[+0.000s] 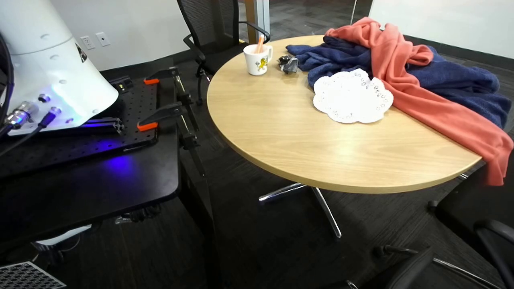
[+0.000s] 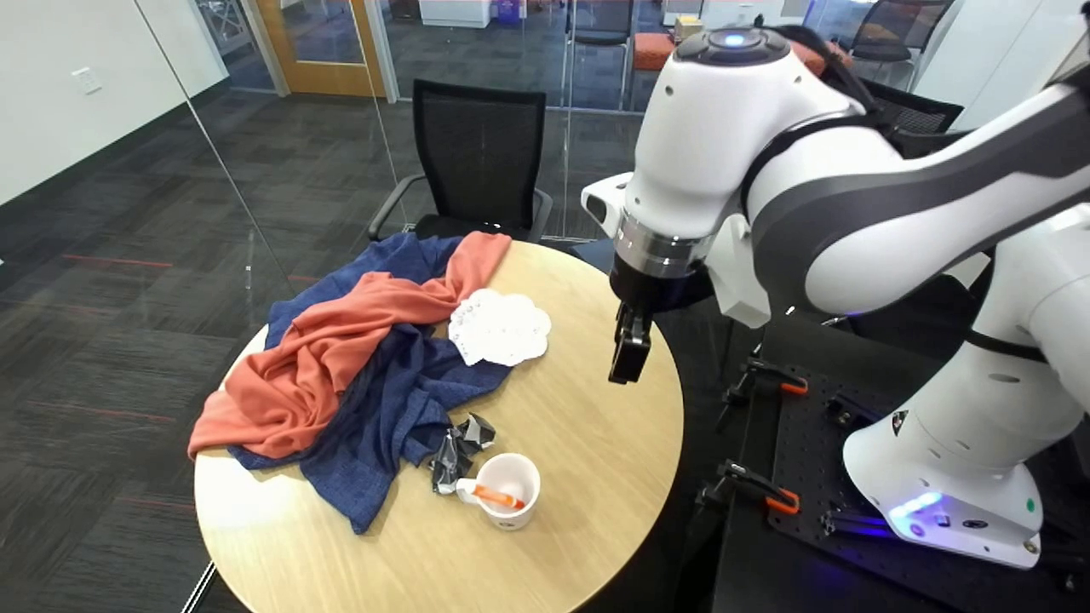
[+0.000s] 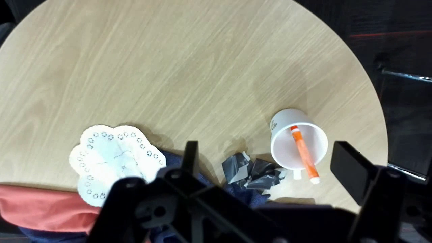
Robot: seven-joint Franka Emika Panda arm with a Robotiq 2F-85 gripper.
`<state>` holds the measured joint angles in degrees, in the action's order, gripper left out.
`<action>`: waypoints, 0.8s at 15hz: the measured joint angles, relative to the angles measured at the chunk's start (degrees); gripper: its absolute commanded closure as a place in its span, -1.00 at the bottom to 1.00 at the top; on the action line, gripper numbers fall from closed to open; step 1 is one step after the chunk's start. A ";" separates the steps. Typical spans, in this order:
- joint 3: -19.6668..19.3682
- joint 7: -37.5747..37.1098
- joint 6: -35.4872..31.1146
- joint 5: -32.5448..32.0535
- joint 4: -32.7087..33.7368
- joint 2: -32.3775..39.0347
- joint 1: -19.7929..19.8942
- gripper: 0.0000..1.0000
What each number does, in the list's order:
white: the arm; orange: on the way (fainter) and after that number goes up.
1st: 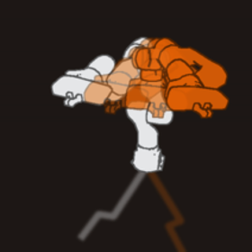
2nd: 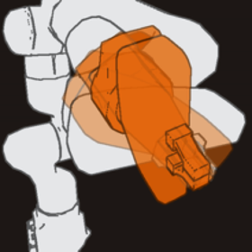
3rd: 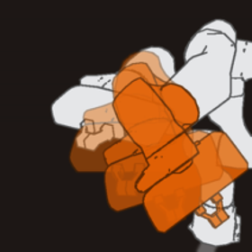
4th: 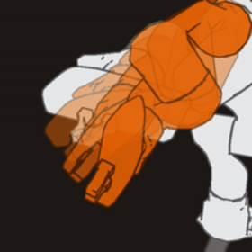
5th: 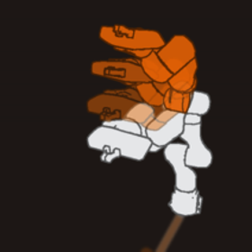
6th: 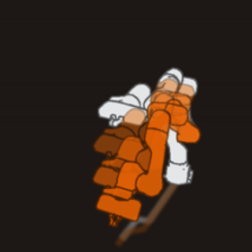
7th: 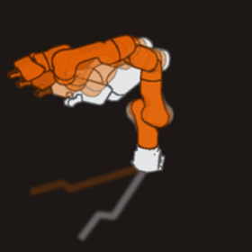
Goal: Remove the marker from the mug and put it on the table
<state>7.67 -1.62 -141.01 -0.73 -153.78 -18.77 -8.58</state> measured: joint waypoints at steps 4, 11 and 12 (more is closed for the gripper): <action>2.98 -3.84 -5.13 -0.18 3.48 7.08 -0.40 -1.00; 3.88 -7.83 -8.17 -1.46 10.32 17.11 -0.39 -1.00; 3.88 -7.83 -8.17 -1.46 10.48 17.28 -0.39 -1.00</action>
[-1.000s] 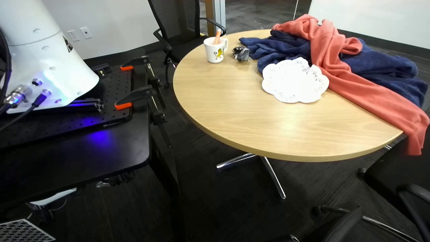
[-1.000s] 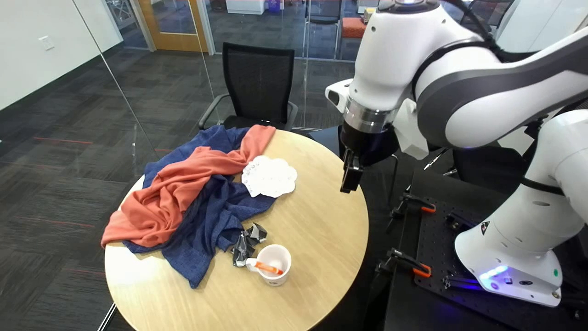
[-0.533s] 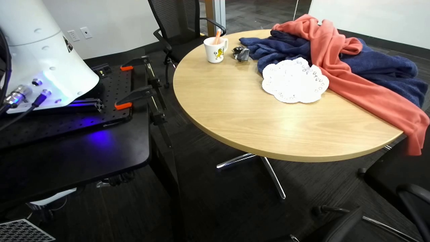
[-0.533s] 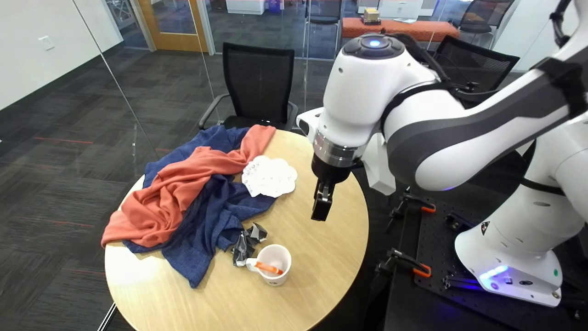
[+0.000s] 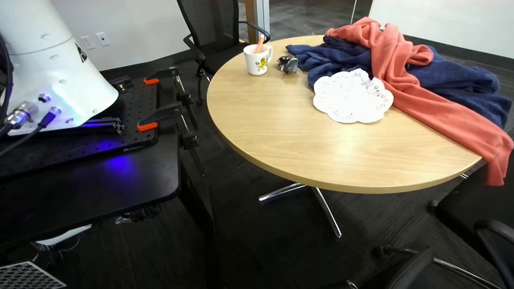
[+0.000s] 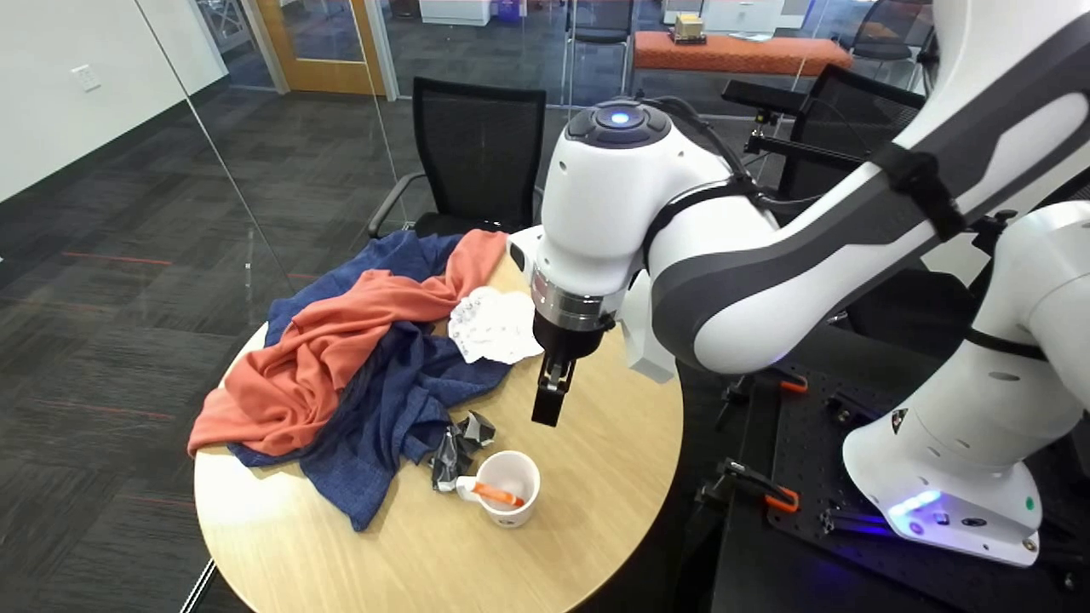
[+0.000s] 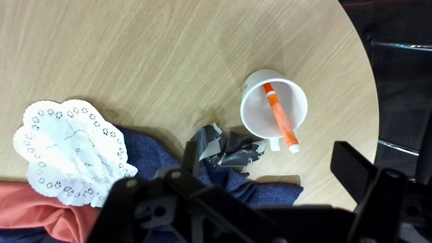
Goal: Remove the marker from the mug and put it on the table
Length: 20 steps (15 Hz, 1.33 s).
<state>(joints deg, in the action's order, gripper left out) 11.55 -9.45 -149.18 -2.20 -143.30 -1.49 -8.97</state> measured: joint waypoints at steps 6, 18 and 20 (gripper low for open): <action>-0.22 -1.53 0.00 -3.07 0.04 0.34 0.05 -1.00; -0.84 -11.16 -11.43 -16.51 4.11 14.58 -2.74 -1.00; -0.86 -11.16 -13.75 -17.83 5.57 17.31 -2.87 -1.00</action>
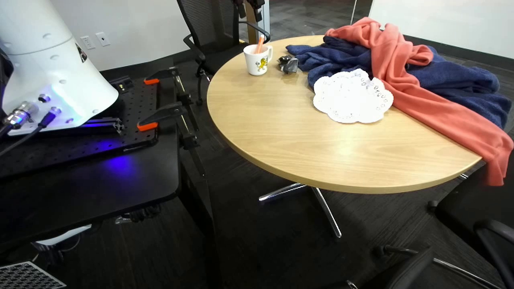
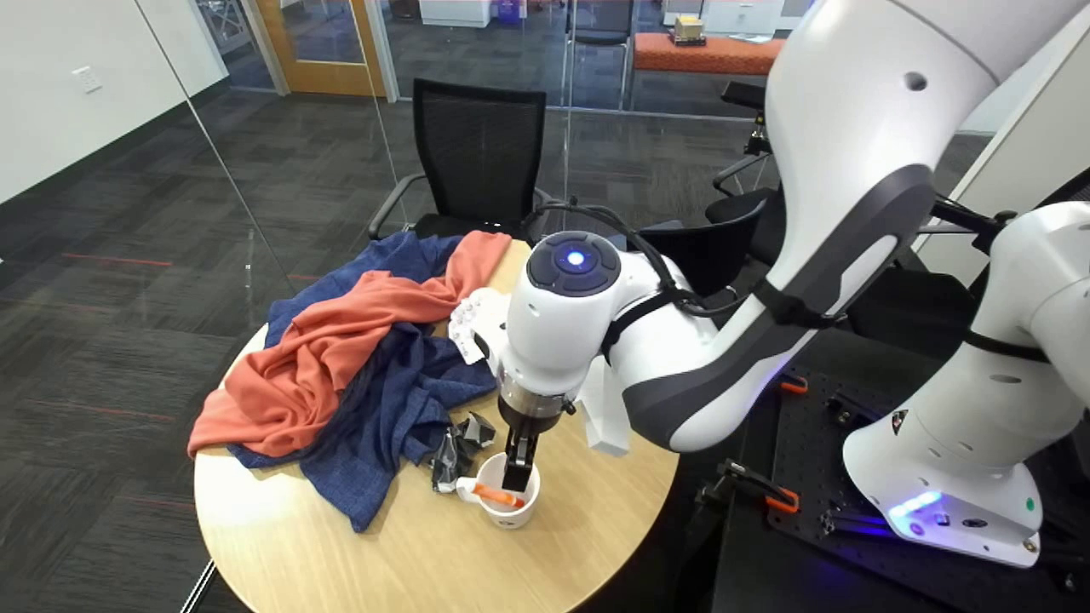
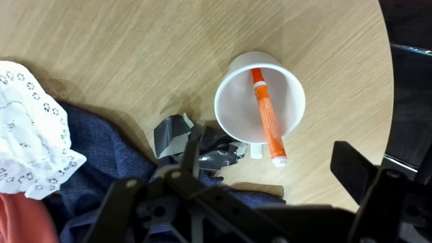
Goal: Remove the marker from the mug and put it on the table
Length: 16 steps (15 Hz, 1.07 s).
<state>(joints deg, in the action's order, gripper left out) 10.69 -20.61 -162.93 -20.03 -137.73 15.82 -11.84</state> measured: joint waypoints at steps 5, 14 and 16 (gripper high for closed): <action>-0.27 0.00 -3.16 -2.68 4.40 6.61 -0.33 -1.00; -4.23 0.89 -3.22 -2.09 13.35 16.07 -5.91 -1.00; -6.34 1.38 -3.22 -0.03 14.57 17.19 -8.39 -0.77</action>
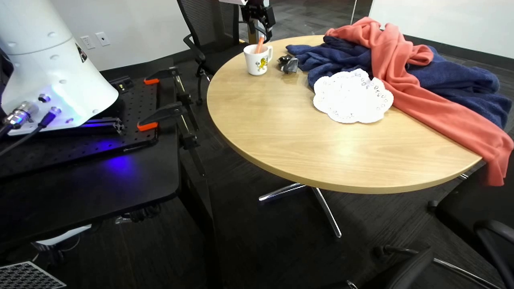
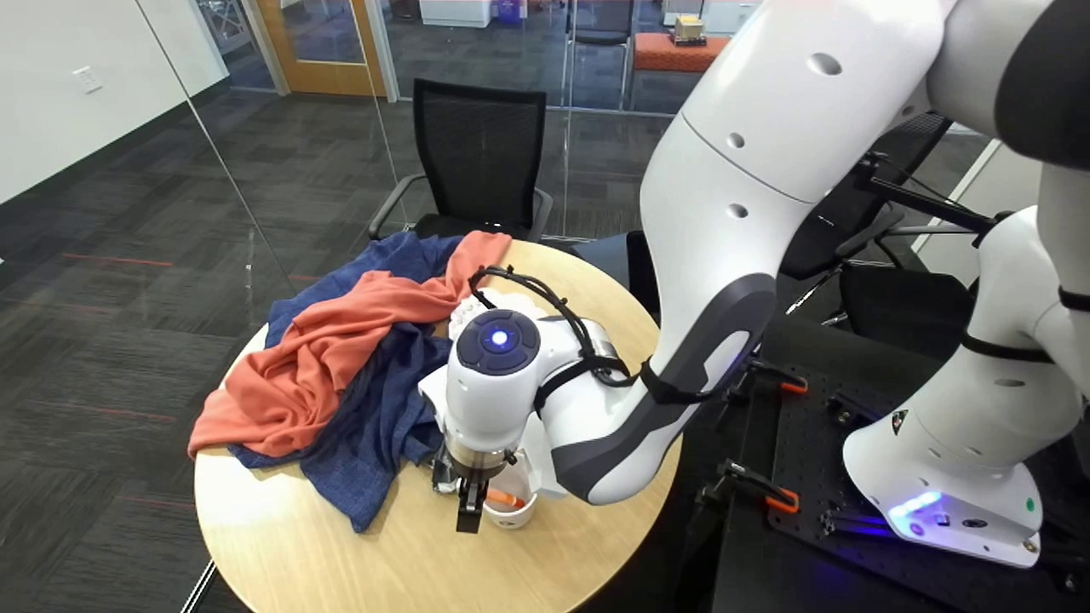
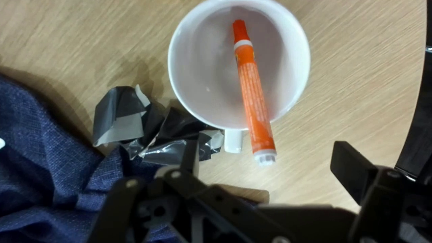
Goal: Remove the marker from the mug and put it on the table
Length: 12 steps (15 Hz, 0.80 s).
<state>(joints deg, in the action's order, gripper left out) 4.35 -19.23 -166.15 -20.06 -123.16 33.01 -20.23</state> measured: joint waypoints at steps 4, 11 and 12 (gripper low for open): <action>-2.37 0.00 0.00 2.35 1.14 1.25 -2.87 0.01; -4.37 0.00 0.00 3.64 1.16 1.44 -4.56 1.00; -4.48 -0.01 0.00 3.68 1.16 1.44 -4.60 0.95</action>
<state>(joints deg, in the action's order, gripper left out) -0.14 -19.23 -166.15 -16.38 -122.00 34.45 -24.83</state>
